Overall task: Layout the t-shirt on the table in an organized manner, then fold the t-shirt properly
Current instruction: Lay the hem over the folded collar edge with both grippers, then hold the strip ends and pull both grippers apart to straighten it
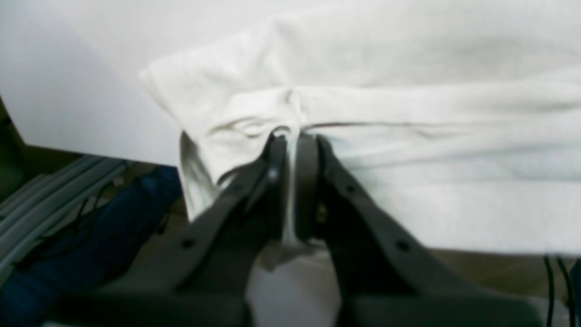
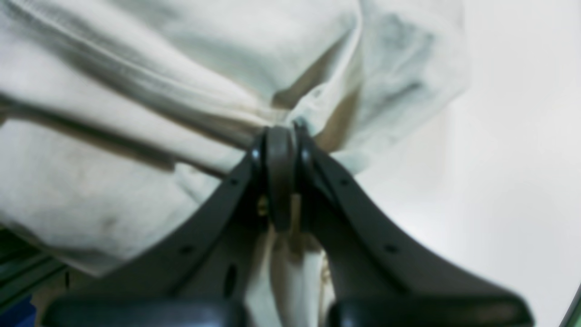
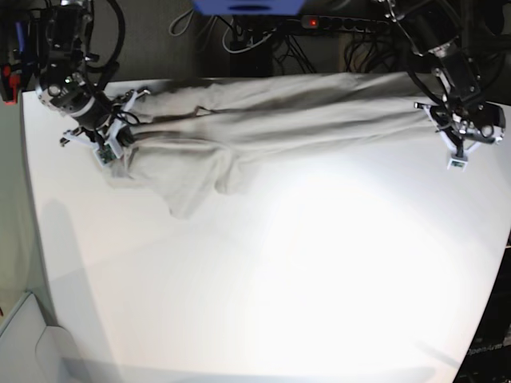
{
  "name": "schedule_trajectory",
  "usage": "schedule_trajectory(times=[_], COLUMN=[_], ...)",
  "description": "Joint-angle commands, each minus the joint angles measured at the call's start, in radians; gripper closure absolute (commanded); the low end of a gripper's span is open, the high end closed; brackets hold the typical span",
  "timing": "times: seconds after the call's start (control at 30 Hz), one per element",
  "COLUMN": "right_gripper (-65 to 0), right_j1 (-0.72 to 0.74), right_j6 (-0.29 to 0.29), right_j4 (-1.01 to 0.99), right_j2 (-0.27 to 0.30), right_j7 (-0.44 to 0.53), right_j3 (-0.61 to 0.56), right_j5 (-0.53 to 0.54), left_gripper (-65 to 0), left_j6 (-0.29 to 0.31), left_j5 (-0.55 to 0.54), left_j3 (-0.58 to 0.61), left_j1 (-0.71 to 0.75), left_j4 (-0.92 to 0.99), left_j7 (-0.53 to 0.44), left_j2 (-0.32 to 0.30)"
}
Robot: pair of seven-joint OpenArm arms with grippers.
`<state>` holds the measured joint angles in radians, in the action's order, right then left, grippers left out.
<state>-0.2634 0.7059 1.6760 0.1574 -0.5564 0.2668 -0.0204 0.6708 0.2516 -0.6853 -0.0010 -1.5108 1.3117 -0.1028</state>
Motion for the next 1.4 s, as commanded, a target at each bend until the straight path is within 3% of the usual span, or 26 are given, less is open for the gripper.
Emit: schedule_trajectory(times=[0.0,0.37,0.6,0.8,1.1,1.37], right_gripper=[0.0,0.0,0.0,0.0,0.0,0.0], right_j1=[0.005,0.080,0.191,0.275,0.313,0.315], right_j6=[-0.008,-0.008,-0.008,-0.008,-0.008,-0.008], right_j4=[0.016,-0.033,-0.179,-0.258,-0.251,-0.250], right_j2=[0.011,0.015,0.063,0.106,0.110,0.110], right_j7=[0.014,0.006,0.006,0.006,0.006,0.011], right_j3=[0.004,0.006,0.010,0.010,0.010,0.010], right_j5=[0.007,0.006,0.006,0.006,0.006,0.006], left_gripper=[-0.1,-0.1,0.0,0.0,-0.1,-0.1], left_j6=[-0.001,-0.003,-0.003,-0.003,-0.001,-0.001], left_j5=[-0.028,-0.028,-0.027,-0.034,-0.031,-0.028], left_j3=[0.002,0.003,0.003,0.003,0.006,0.006], left_j1=[-0.001,-0.176,-0.297,-0.334,-0.328,-0.327], left_j4=[0.029,0.253,0.433,0.415,0.148,0.006], left_j7=[-0.039,-0.176,-0.260,-0.205,-0.059,0.024], left_j2=[0.001,0.030,0.042,0.042,0.079,0.073])
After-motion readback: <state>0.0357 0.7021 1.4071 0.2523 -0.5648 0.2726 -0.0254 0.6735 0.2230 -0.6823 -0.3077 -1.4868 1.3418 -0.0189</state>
